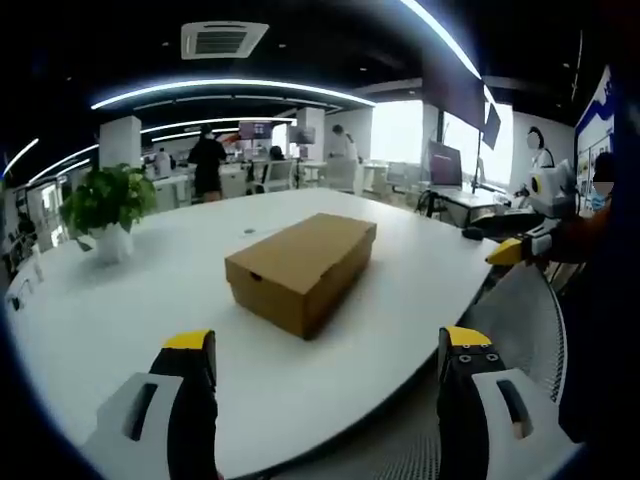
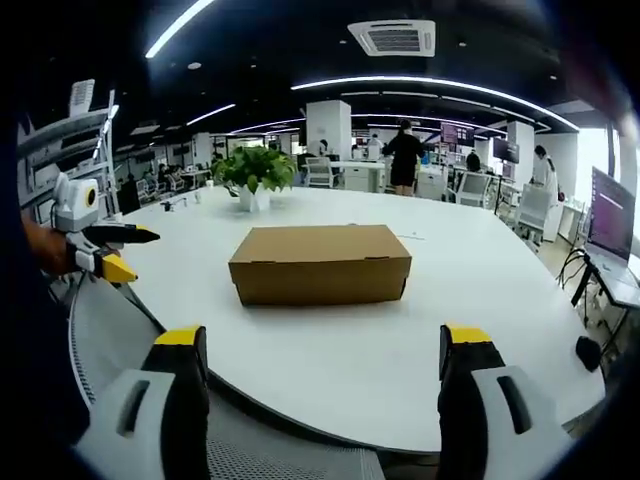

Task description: Operate the shoe box by opening the lid, removing the specified soft item, and placing it in the target area until the item is outside and the box remains undamaged.

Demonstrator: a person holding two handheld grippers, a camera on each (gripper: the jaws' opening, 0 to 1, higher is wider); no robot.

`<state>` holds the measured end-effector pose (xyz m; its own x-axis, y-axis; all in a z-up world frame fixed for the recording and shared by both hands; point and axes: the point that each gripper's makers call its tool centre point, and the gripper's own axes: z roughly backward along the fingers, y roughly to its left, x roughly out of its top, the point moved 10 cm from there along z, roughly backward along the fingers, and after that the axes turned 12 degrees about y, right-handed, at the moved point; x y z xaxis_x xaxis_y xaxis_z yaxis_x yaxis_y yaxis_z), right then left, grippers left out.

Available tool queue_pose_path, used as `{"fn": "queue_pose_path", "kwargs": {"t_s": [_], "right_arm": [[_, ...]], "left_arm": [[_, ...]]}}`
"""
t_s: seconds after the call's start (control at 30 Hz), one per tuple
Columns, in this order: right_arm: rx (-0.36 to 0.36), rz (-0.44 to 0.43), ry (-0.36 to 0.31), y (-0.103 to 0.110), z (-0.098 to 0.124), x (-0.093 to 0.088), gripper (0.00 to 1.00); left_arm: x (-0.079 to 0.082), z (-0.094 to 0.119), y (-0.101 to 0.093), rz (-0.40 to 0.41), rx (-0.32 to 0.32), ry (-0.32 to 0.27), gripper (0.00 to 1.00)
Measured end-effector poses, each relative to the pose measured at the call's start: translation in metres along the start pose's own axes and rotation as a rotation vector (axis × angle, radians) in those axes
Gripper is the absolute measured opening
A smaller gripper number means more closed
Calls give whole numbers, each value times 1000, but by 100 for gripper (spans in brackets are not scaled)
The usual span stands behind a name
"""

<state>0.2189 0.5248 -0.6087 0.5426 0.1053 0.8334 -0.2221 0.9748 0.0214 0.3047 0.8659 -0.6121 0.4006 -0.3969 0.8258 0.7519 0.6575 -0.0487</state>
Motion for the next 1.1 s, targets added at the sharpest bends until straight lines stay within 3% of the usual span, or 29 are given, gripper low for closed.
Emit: {"fn": "queue_pose_path", "kwargs": {"t_s": [1.1], "right_arm": [[7, -13, -3, -2, -1, 1, 90]], "left_arm": [[-1, 0, 1, 2, -3, 18, 93]]}}
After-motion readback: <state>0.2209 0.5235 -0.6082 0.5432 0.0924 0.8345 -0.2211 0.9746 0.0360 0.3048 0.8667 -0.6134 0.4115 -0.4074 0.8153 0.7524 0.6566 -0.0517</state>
